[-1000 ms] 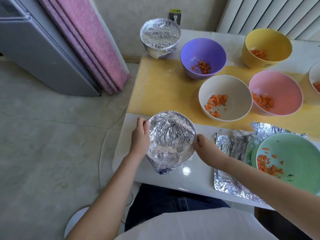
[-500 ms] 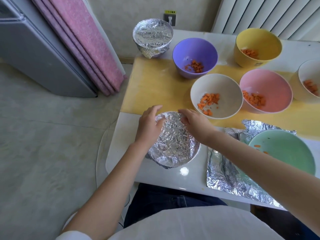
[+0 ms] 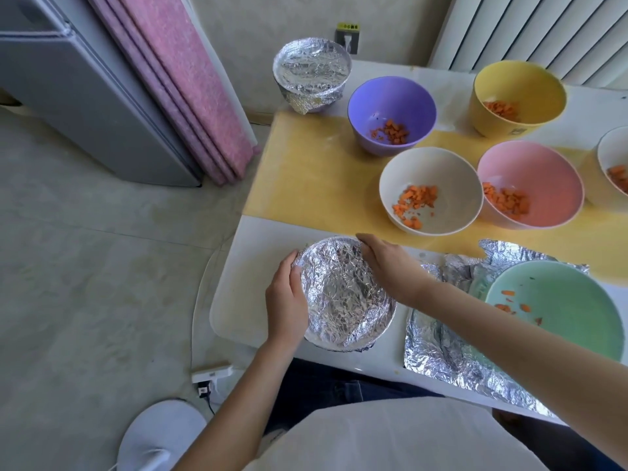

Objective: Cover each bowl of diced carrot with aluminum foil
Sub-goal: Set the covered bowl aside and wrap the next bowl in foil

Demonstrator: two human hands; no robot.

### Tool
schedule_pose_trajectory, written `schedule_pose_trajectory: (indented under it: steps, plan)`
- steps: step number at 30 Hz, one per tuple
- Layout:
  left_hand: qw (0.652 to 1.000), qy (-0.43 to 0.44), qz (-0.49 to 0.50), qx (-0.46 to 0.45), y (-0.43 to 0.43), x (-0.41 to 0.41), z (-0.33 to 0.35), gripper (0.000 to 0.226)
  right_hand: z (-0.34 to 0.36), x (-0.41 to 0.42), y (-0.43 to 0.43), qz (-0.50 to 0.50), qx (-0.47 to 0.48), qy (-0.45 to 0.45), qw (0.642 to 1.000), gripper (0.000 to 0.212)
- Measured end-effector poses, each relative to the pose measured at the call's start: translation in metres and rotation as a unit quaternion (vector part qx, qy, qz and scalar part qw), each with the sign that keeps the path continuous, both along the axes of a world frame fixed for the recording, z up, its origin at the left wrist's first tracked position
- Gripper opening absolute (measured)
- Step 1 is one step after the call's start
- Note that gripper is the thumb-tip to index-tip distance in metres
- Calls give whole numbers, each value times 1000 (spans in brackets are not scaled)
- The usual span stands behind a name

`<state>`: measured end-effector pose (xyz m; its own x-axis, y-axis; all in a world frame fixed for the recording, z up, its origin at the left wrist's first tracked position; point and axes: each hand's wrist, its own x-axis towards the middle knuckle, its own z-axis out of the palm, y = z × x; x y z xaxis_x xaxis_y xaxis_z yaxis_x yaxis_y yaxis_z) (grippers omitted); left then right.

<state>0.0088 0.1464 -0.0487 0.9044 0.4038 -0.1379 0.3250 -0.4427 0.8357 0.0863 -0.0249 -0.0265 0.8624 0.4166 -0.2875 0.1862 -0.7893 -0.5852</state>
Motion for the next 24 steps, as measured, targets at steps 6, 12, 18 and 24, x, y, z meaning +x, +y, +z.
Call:
schedule_pose_trajectory:
  steps: [6, 12, 18, 24]
  plan:
    - [999, -6, 34, 16, -1, 3, -3, 27, -16, 0, 12, -116, 48, 2, 992, 31]
    - [1000, 6, 12, -8, 2, 5, -2, 31, -18, -3, 9, -103, 26, -16, 994, 28]
    - [994, -55, -50, 82, 7, 10, 2, 30, -16, -1, 12, 21, 13, -107, 994, 46]
    - [982, -73, -43, 169, 11, 24, 0, 14, -16, 15, 40, 157, 23, -177, 971, 39]
